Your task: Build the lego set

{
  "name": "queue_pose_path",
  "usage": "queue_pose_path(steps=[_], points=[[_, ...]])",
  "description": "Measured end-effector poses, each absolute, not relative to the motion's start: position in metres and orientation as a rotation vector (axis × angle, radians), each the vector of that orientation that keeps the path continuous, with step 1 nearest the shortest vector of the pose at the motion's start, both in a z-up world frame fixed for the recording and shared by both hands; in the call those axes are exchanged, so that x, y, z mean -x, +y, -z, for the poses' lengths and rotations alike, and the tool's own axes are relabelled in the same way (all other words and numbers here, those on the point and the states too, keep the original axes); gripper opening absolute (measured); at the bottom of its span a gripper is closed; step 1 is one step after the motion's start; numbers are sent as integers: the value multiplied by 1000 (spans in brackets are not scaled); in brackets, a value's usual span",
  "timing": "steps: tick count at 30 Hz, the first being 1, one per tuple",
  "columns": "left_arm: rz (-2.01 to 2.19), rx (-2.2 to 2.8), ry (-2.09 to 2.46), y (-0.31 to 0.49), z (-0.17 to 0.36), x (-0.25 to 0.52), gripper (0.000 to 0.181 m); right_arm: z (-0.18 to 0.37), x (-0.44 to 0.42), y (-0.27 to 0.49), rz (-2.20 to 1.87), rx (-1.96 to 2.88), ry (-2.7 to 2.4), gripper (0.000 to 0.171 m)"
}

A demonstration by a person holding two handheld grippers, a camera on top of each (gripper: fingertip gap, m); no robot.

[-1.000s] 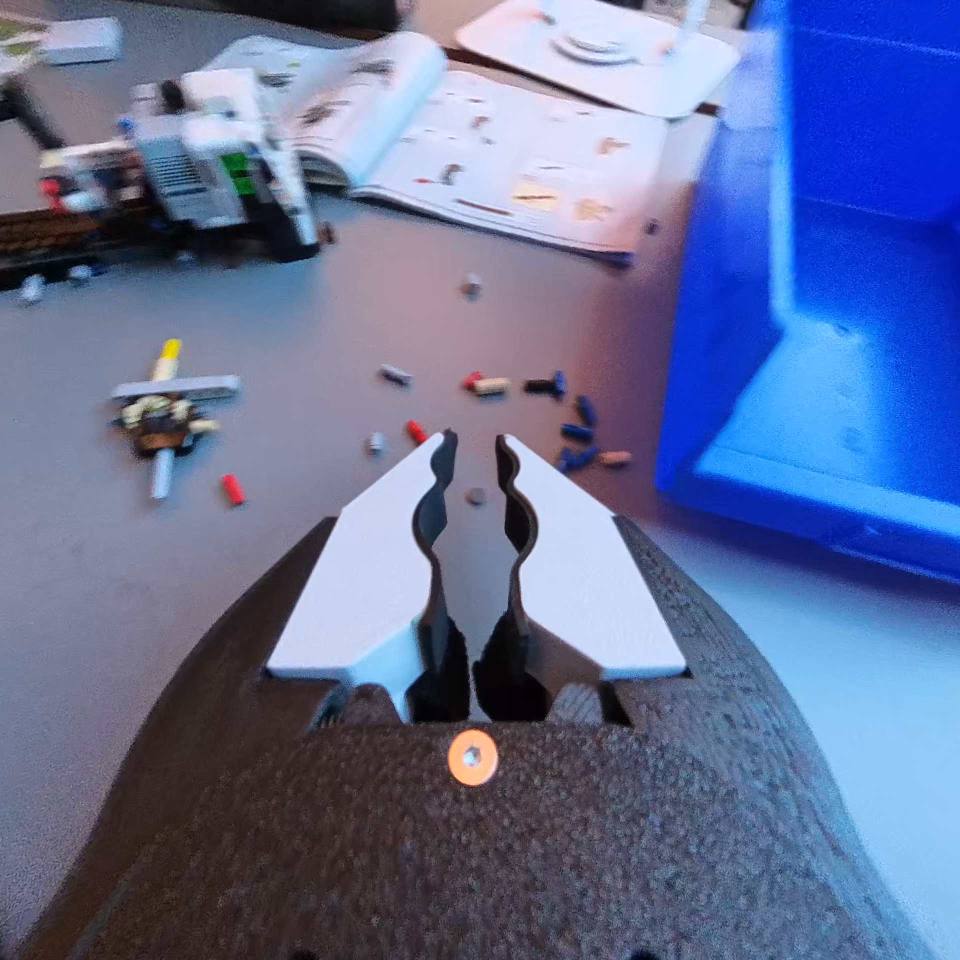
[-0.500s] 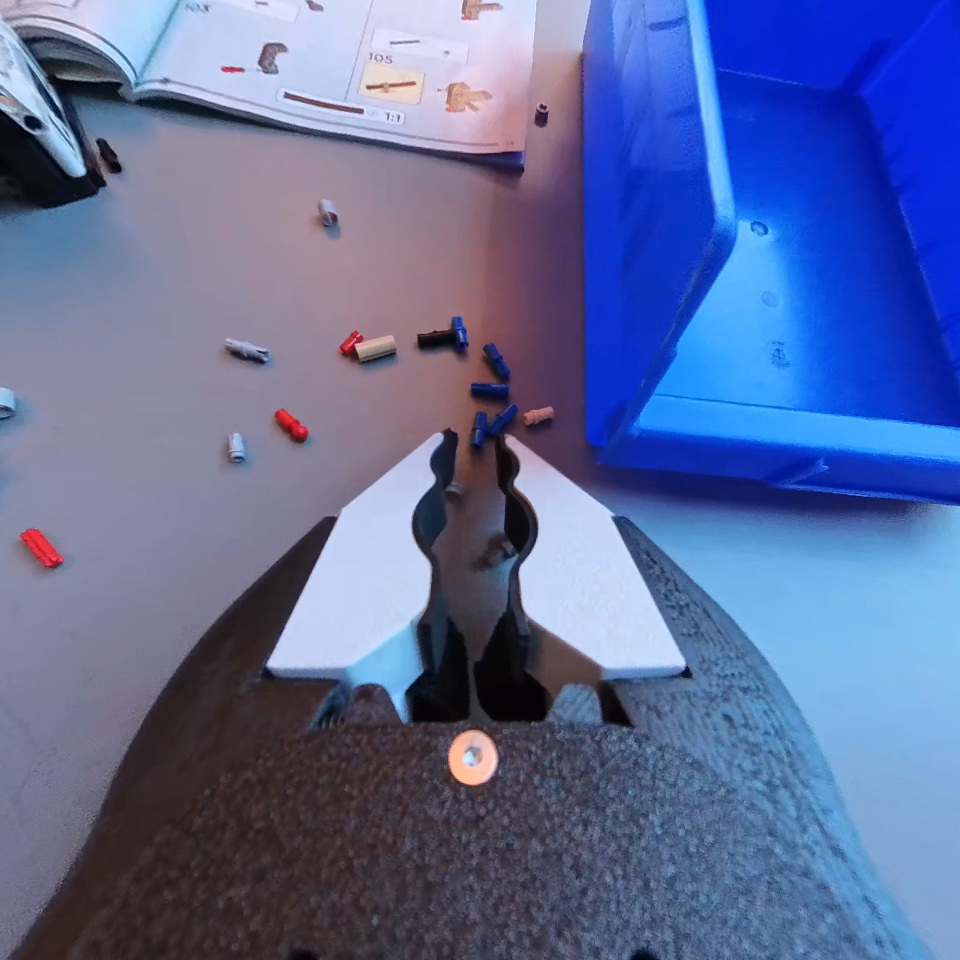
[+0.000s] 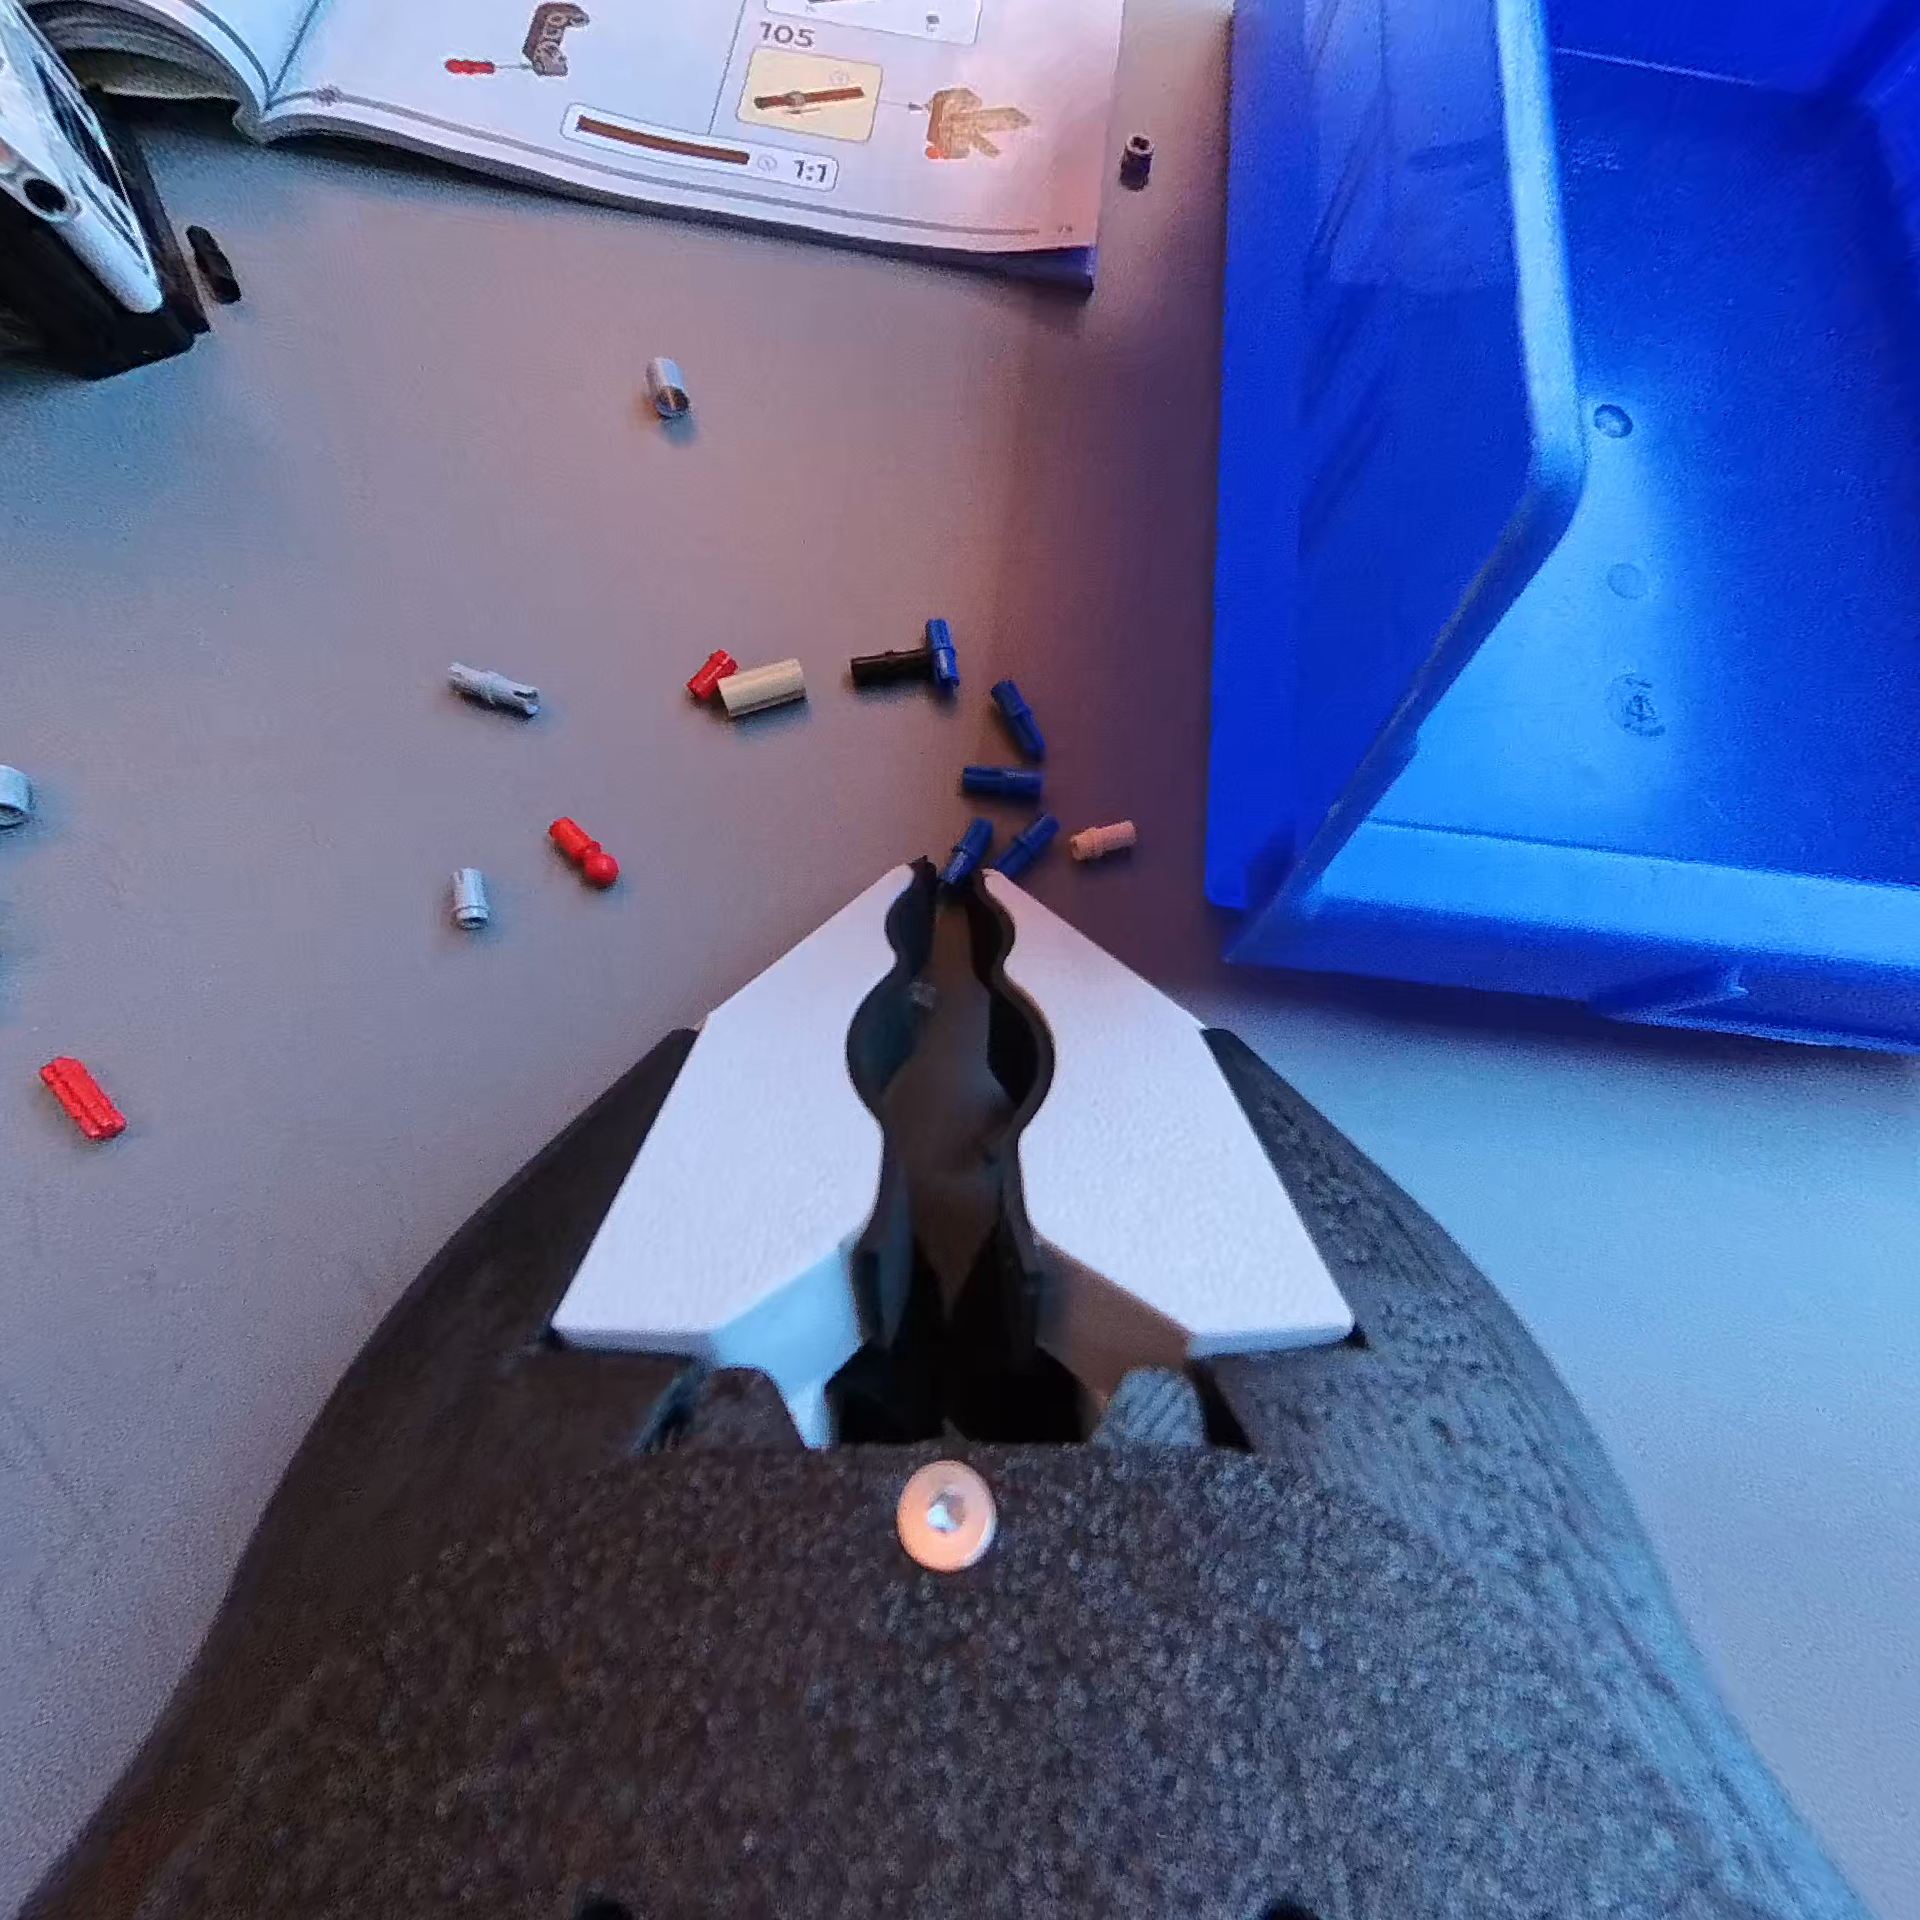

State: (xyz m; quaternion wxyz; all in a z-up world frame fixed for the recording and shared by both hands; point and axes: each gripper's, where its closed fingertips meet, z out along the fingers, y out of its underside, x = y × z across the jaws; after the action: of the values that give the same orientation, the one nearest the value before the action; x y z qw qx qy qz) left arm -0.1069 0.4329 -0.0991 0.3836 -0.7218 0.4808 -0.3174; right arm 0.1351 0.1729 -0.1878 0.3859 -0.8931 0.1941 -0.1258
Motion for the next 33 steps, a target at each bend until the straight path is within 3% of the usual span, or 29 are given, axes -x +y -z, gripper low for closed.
queue_pose_path(steps=[13,22,33], points=[[705,1749,1255,433,96,113,20,172,-125,176,356,2207,405,4],[748,1624,1322,399,75,106,23,153,45,210,-272,2171,-233,4],[783,1479,1635,302,102,91,24,184,79,213,-126,2299,-243,4]])
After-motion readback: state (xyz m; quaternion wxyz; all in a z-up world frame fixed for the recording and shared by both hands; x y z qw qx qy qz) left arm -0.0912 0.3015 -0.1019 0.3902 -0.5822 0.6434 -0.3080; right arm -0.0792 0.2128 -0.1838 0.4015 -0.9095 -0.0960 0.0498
